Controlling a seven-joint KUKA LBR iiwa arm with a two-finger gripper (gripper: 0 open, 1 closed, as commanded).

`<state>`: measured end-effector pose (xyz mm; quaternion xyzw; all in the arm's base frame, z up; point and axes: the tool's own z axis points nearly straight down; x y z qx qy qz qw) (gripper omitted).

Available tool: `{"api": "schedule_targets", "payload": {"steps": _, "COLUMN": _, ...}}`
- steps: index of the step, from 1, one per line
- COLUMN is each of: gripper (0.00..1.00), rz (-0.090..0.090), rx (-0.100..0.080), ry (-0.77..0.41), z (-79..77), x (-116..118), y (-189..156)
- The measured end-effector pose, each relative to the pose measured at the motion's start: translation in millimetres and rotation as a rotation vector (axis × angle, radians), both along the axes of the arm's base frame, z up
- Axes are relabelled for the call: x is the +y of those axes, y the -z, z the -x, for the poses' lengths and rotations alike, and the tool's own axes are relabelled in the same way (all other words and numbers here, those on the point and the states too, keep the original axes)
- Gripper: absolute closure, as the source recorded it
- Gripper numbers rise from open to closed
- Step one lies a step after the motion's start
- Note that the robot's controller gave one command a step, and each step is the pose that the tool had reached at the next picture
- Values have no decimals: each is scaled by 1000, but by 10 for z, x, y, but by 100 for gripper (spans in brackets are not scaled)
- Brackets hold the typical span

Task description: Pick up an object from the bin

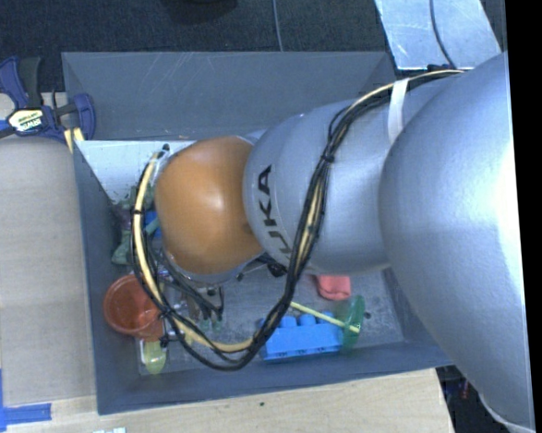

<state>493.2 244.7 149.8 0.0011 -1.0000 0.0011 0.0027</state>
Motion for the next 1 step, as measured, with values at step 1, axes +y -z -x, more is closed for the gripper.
{"api": "schedule_targets", "payload": {"steps": 1, "gripper": 0, "rz": -3, "rx": -7, "ry": 3, "z": -24, "x": -6, "y": -39}}
